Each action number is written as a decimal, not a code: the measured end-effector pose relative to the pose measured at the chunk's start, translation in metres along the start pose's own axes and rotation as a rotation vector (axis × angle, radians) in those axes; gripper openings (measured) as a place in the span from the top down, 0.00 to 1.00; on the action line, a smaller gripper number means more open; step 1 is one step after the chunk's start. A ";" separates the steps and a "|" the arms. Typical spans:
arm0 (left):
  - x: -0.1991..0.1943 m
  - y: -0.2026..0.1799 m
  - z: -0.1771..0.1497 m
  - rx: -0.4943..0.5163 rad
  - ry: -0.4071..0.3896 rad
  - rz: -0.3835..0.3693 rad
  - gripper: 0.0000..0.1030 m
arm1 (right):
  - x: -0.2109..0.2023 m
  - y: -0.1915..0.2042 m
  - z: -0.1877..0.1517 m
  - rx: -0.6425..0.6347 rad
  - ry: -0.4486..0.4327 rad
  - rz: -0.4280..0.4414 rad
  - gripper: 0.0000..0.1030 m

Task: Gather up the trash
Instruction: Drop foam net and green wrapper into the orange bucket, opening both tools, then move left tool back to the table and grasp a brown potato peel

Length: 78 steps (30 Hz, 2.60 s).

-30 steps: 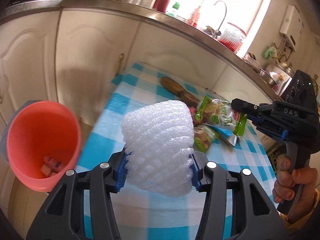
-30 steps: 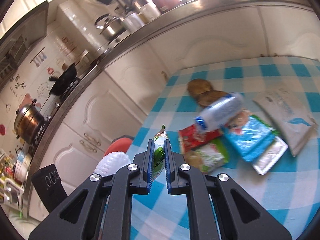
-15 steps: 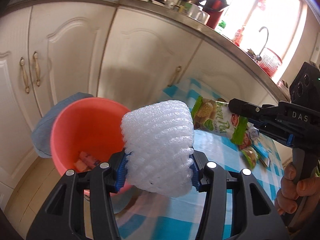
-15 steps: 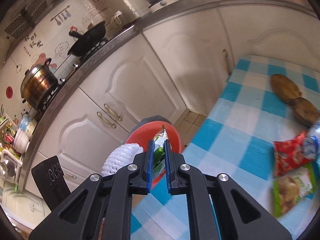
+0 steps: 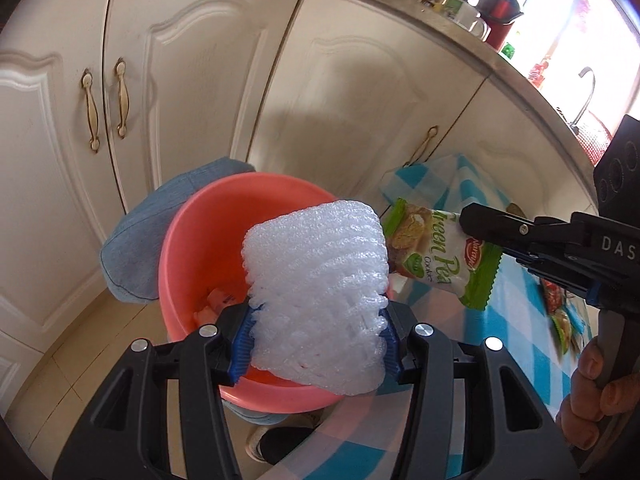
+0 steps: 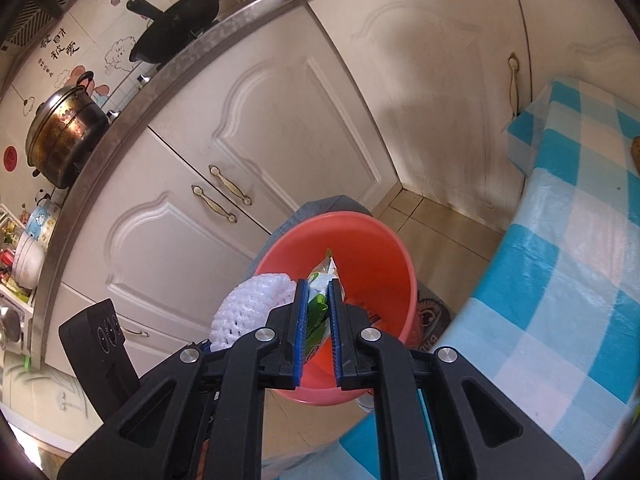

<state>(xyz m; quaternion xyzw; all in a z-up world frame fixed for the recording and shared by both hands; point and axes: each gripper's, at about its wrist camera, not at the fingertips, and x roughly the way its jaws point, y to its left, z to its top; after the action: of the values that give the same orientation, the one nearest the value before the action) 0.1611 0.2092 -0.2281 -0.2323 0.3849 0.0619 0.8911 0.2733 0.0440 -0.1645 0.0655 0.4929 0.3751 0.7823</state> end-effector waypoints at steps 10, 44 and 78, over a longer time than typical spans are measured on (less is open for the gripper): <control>0.011 0.010 -0.001 0.036 0.016 0.109 0.16 | 0.002 0.000 -0.003 0.031 -0.018 0.017 0.43; -0.087 -0.103 -0.060 0.359 -0.007 -0.025 0.16 | -0.200 -0.069 -0.189 0.278 -0.375 -0.381 0.13; 0.035 -0.316 0.049 0.222 0.225 -0.156 0.16 | -0.283 -0.145 -0.259 0.446 -0.608 -0.289 0.11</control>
<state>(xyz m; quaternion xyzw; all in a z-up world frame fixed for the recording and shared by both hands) 0.3092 -0.0502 -0.1085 -0.1670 0.4675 -0.0769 0.8646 0.0706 -0.3131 -0.1595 0.2715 0.3125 0.1088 0.9038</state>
